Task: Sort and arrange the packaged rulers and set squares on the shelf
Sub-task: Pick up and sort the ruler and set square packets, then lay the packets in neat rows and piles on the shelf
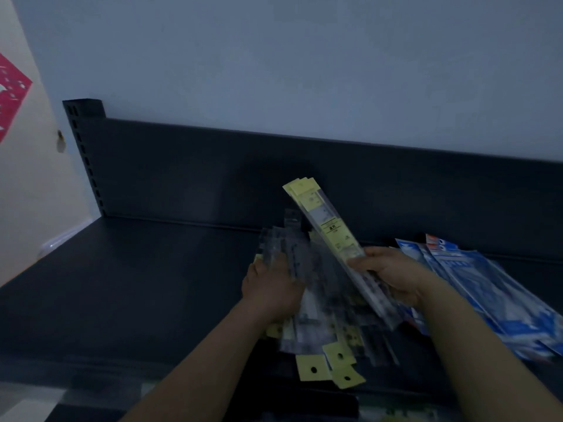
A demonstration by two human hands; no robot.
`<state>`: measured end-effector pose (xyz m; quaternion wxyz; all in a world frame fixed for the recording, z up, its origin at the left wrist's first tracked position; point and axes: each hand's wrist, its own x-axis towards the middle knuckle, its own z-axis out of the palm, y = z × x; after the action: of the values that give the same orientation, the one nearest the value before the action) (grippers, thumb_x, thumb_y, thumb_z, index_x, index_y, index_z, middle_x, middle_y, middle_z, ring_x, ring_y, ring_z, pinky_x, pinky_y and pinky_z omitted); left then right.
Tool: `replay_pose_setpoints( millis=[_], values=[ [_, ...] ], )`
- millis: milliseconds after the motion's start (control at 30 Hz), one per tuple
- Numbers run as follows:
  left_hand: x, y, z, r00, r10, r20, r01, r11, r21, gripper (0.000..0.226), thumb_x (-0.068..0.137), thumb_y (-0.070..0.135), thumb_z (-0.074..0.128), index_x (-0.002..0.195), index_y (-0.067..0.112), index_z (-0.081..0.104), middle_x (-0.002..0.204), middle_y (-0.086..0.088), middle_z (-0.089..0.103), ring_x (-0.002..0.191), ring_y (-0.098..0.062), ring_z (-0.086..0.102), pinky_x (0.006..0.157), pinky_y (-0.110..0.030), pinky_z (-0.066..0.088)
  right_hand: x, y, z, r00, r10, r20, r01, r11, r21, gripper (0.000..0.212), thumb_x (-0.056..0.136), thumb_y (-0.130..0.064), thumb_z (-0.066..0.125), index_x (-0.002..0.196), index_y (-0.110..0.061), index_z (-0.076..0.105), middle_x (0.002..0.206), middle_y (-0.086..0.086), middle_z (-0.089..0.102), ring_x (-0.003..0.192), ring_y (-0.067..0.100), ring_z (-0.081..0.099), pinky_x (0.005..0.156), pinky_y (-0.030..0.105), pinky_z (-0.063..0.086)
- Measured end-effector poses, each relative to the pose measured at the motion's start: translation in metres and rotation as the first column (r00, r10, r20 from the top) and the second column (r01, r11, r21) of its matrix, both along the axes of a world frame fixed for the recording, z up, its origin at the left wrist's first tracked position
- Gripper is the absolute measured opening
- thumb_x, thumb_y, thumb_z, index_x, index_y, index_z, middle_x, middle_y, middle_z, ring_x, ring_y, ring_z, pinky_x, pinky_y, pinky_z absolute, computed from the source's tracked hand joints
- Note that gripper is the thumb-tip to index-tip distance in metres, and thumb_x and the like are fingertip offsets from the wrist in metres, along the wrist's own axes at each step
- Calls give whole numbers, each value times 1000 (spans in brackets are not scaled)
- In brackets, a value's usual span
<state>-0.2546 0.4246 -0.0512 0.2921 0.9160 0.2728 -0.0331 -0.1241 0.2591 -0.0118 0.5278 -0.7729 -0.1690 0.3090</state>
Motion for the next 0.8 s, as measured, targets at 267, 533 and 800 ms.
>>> replay_pose_setpoints(
  millis=[267,533,800],
  values=[
    [3,-10,-6,979,-10,204,33,994,-108,67,85,50,40,145,25,25,151,-15,28,131,-31,37,109,-40,33,-2,-17,-3,1000,19,25,-19,1000,0,18,90,-13,61,106,-7,66,105,8,71,97,24,66,83,33,52],
    [-55,48,31,801,-60,595,-193,916,352,106,73,59,68,150,39,-1,160,7,-5,147,-15,-10,119,-47,0,-41,18,27,658,398,639,-183,908,-378,7,90,-24,61,89,-18,64,74,-6,58,63,4,52,58,24,38],
    [-115,132,57,972,-65,226,-47,887,460,33,77,49,71,107,36,69,103,16,67,102,-9,62,87,-26,44,-103,125,19,368,469,803,-220,883,-415,16,86,-35,65,99,-26,67,96,-8,66,88,11,59,75,31,49]
  ],
)
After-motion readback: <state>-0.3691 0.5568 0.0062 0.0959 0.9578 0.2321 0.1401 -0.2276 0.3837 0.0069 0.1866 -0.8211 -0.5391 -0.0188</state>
